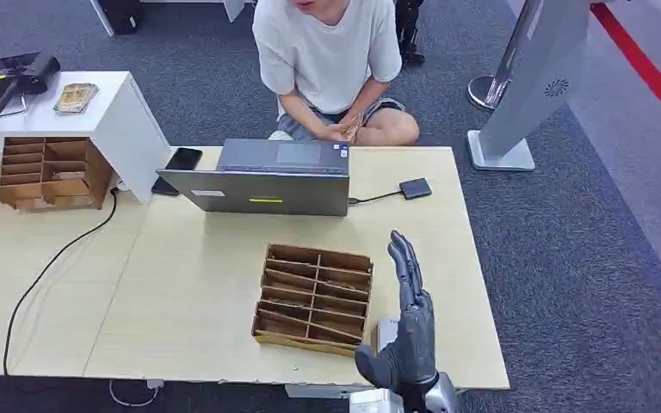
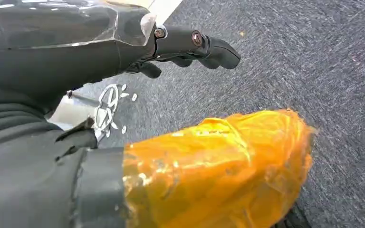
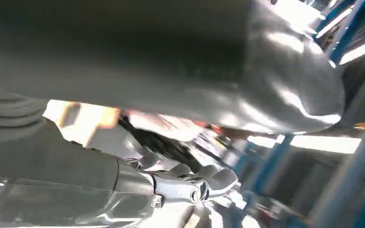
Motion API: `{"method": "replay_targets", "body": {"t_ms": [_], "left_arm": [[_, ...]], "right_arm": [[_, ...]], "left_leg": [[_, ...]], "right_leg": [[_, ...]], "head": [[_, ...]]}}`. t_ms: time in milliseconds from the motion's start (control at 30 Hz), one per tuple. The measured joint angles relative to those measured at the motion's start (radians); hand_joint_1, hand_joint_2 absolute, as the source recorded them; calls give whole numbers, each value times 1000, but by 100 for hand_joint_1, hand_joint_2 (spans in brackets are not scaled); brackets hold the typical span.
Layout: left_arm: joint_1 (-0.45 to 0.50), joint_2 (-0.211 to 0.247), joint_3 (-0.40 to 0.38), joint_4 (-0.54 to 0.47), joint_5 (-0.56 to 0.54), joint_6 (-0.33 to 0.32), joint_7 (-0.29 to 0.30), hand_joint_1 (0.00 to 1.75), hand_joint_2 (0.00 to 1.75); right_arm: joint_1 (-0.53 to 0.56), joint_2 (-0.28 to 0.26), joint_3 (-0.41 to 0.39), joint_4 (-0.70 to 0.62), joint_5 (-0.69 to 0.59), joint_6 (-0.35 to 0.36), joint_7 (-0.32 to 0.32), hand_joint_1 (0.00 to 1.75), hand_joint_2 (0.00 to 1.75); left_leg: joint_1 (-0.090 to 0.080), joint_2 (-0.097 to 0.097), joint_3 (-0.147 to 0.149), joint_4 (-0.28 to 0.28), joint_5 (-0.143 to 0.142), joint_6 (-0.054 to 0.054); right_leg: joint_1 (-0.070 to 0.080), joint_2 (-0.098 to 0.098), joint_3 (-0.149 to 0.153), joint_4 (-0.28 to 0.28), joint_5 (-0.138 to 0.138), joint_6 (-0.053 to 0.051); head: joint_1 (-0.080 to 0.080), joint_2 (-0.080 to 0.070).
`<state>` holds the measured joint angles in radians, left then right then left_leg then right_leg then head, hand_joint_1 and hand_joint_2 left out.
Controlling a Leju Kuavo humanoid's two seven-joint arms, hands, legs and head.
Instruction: Pass the card to the sensor for recognition and then transmit it.
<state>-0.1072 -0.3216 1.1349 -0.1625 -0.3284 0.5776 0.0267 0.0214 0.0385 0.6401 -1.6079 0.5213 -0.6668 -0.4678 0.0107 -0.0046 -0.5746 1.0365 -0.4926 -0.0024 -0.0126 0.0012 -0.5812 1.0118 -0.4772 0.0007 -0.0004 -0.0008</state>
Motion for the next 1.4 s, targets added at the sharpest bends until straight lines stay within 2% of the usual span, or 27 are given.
{"method": "replay_targets", "body": {"t_ms": [133,367,1400], "left_arm": [[-1,0,0,3,28,3,-12,0,0],[-3,0,0,11,45,3,-18,0,0],[-4,0,0,17,84,3,-20,0,0]], "right_arm": [[54,0,9,0,-245,33,-69,0,0],[76,-5,11,-8,-392,104,-89,0,0],[73,-17,34,-6,-435,125,-86,0,0]], "left_leg": [[0,0,0,0,0,0],[0,0,0,0,0,0],[0,0,0,0,0,0]], "right_leg": [[0,0,0,0,0,0],[0,0,0,0,0,0],[0,1,0,0,0,0]], "head": [[0,0],[0,0],[0,0]]}}
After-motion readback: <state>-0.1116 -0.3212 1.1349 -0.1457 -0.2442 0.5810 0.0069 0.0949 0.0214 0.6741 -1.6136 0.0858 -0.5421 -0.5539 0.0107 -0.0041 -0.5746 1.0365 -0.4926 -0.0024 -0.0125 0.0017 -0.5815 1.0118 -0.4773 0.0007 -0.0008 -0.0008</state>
